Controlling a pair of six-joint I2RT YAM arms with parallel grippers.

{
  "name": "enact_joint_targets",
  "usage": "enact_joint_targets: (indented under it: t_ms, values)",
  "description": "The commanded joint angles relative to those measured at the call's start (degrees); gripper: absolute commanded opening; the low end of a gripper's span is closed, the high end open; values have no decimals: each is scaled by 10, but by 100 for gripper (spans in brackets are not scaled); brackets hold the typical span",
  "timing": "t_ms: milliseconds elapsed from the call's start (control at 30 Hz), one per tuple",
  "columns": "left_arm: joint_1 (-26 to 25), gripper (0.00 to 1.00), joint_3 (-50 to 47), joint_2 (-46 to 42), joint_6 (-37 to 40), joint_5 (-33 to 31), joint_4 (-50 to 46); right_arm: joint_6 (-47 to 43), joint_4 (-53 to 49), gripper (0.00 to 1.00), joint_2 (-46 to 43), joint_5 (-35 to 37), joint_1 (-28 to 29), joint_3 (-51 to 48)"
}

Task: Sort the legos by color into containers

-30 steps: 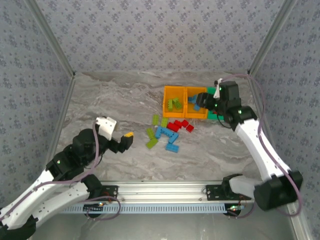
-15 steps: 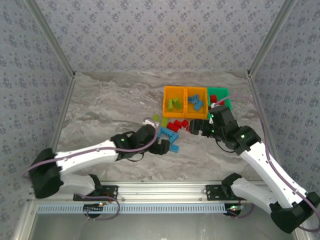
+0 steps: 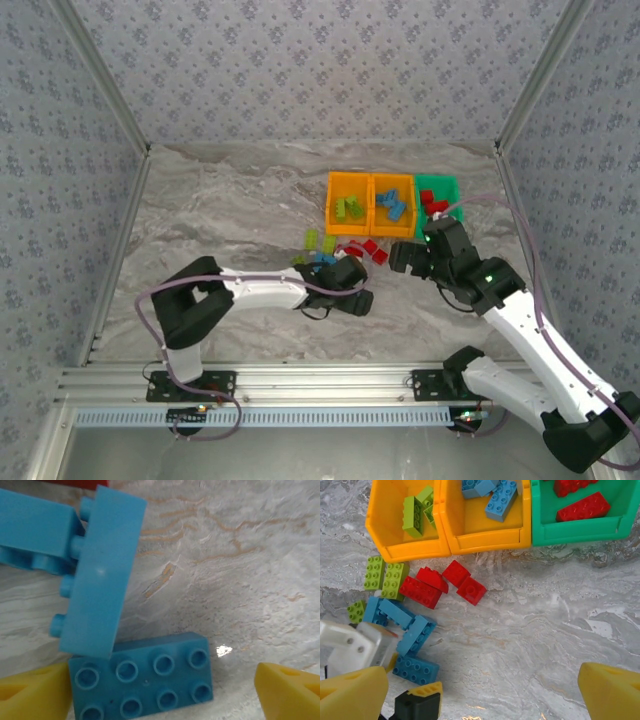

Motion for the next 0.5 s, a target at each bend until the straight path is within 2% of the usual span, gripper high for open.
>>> enact_joint_targets:
  t_ms: [0,267,467]
  values:
    - [-12,83,35,26,9,-23,-36,10,-19,100,-9,12,-4,-11]
    - [-27,60,35,44,6,-59,-65,8,-22,100,-11,7,-4,-11]
    - [-27,58,28,7,11,-60,-68,6,-26,100,-21,-17,-5,-1]
